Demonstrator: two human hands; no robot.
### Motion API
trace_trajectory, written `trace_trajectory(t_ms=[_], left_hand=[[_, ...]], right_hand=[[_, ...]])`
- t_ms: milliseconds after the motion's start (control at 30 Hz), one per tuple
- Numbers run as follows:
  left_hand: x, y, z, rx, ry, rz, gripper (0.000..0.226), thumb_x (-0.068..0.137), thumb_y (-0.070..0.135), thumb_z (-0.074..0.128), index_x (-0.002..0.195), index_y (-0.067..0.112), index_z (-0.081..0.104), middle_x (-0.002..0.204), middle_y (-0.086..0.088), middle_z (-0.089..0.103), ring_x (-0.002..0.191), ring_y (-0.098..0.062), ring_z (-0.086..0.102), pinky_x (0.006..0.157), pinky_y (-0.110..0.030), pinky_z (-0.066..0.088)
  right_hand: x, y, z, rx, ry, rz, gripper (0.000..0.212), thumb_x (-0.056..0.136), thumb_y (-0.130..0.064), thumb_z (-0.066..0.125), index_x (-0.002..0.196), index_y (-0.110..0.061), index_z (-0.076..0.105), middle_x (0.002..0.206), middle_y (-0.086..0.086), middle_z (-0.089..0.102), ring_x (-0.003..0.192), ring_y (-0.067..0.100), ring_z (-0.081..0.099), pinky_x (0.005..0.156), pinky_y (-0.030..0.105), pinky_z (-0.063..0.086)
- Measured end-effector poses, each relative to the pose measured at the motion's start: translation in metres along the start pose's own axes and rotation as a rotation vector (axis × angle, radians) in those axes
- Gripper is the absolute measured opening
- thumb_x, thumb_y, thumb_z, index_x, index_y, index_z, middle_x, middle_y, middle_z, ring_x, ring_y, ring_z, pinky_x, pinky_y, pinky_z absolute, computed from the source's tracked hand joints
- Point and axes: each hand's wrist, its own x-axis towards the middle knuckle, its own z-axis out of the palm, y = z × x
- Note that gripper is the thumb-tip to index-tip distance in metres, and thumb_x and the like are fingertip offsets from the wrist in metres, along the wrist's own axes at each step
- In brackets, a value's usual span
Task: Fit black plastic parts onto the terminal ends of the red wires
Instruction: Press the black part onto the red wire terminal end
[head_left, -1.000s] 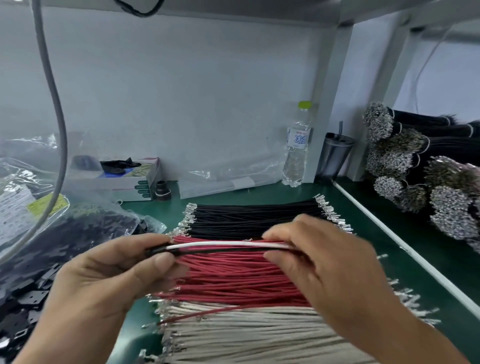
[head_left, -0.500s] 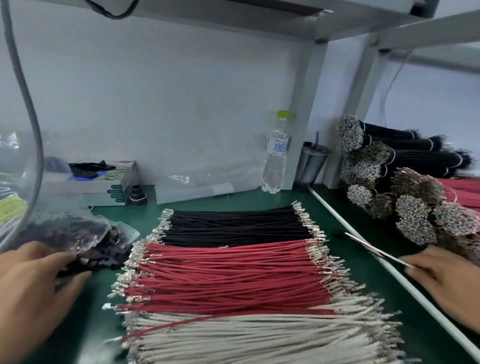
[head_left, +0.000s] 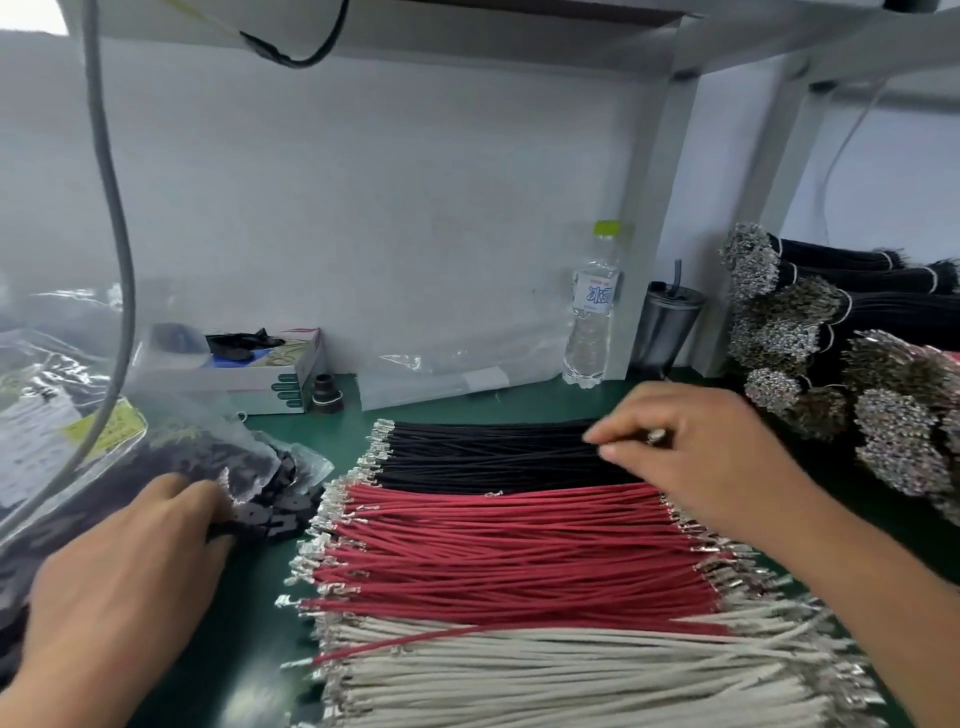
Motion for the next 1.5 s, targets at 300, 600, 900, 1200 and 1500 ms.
trace_trajectory(t_ms=[300, 600, 900, 1200, 1500], left_hand=[[-0.019, 0.033, -0.039, 0.069, -0.015, 0.113, 0.016, 0.073, 0.040, 0.088, 0.086, 0.041, 0.078, 0.084, 0.012, 0.057, 0.064, -0.019, 0.068, 0.043, -0.027, 0.049], [-0.024, 0.050, -0.057, -0.096, 0.210, -0.004, 0.012, 0.075, 0.027, 0.090, 0.079, 0.030, 0.079, 0.077, 0.013, 0.071, 0.062, -0.022, 0.070, 0.049, -0.024, 0.048], [-0.040, 0.085, -0.063, -1.036, 0.258, 0.010, 0.035, 0.084, 0.007, 0.079, 0.096, 0.040, 0.079, 0.089, 0.014, 0.078, 0.073, -0.004, 0.073, 0.060, -0.009, 0.052], [-0.065, 0.118, -0.067, -1.053, 0.178, 0.156, 0.039, 0.068, 0.002, 0.090, 0.086, 0.035, 0.081, 0.087, 0.005, 0.076, 0.068, -0.015, 0.072, 0.062, -0.024, 0.059], [-0.067, 0.118, -0.073, -1.061, 0.164, 0.216, 0.021, 0.071, 0.022, 0.092, 0.083, 0.035, 0.081, 0.087, 0.008, 0.074, 0.071, -0.013, 0.070, 0.065, -0.019, 0.056]], right_hand=[[0.083, -0.042, 0.109, -0.005, -0.359, 0.034, 0.006, 0.084, -0.032, 0.077, 0.090, -0.034, 0.077, 0.080, -0.021, 0.067, 0.079, -0.003, 0.061, 0.071, 0.023, 0.043], [0.082, -0.042, 0.114, -0.131, -0.306, -0.073, 0.004, 0.093, -0.032, 0.067, 0.093, -0.034, 0.070, 0.094, -0.019, 0.061, 0.090, 0.006, 0.058, 0.075, 0.028, 0.040], [0.070, -0.061, 0.041, -0.012, 0.185, -0.204, 0.017, 0.099, -0.027, 0.056, 0.109, -0.032, 0.069, 0.092, -0.016, 0.048, 0.081, 0.004, 0.051, 0.070, 0.025, 0.042], [-0.023, -0.075, 0.052, 0.155, 0.172, -0.270, 0.016, 0.094, -0.033, 0.062, 0.099, -0.028, 0.077, 0.088, -0.016, 0.056, 0.071, 0.010, 0.059, 0.060, 0.015, 0.041], [-0.028, -0.084, 0.060, 0.161, 0.142, -0.271, 0.026, 0.095, -0.042, 0.054, 0.096, -0.033, 0.077, 0.084, -0.017, 0.055, 0.069, 0.008, 0.057, 0.056, 0.020, 0.043]])
